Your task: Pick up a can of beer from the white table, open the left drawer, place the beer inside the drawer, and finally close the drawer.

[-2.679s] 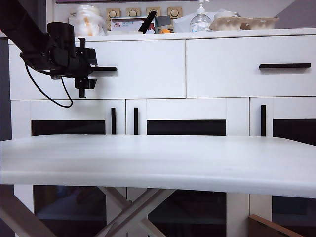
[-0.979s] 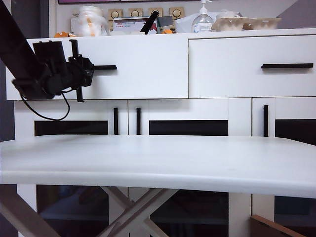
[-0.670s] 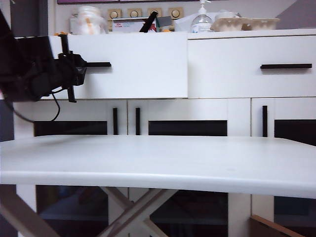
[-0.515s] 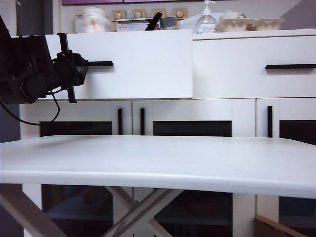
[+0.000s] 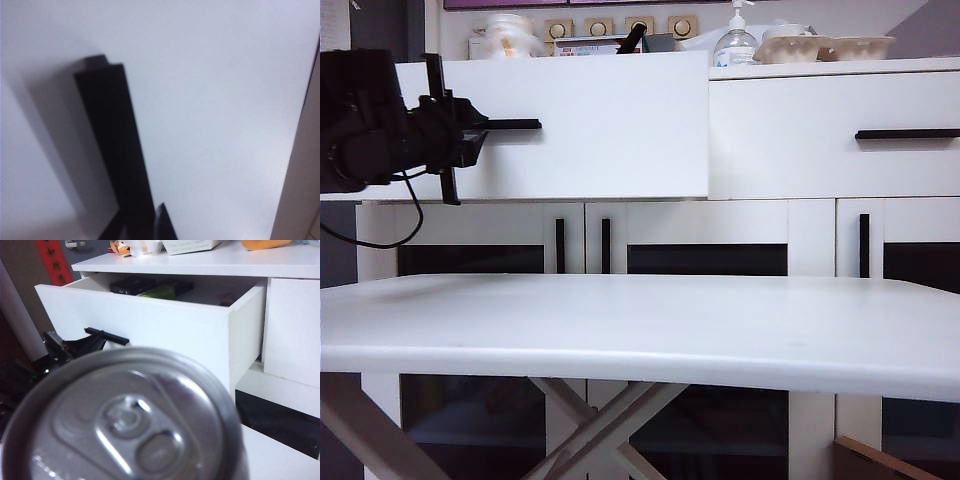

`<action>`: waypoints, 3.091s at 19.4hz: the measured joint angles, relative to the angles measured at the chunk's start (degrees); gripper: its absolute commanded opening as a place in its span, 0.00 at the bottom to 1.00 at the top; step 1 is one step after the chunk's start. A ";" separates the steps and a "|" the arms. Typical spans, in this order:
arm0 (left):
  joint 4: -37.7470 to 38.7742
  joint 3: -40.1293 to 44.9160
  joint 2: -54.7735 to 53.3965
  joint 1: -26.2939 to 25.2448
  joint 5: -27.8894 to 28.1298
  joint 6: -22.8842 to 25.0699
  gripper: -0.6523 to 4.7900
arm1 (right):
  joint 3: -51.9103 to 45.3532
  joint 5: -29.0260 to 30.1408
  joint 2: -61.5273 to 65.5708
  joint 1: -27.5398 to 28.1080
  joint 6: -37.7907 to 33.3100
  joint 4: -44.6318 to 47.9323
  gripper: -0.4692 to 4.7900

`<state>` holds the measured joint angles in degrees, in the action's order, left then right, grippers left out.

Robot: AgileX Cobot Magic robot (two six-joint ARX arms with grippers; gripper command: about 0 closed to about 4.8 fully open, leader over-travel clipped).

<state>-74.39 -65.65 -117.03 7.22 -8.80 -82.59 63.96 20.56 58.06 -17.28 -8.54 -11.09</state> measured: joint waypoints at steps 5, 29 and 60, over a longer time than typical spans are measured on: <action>0.09 4.37 3.39 0.02 -0.20 0.00 0.11 | 0.00 -0.85 0.00 0.00 0.02 0.00 0.36; 4.50 27.82 24.92 0.13 0.44 0.85 0.11 | 0.00 -1.40 0.00 0.00 0.02 2.12 0.36; 3.15 44.28 43.52 0.39 -3.19 2.69 0.98 | 0.00 -1.49 0.00 0.00 0.04 2.16 0.36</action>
<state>-71.24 -21.37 -73.52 7.62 -11.99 -79.90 63.96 19.07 58.06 -17.28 -8.49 -8.93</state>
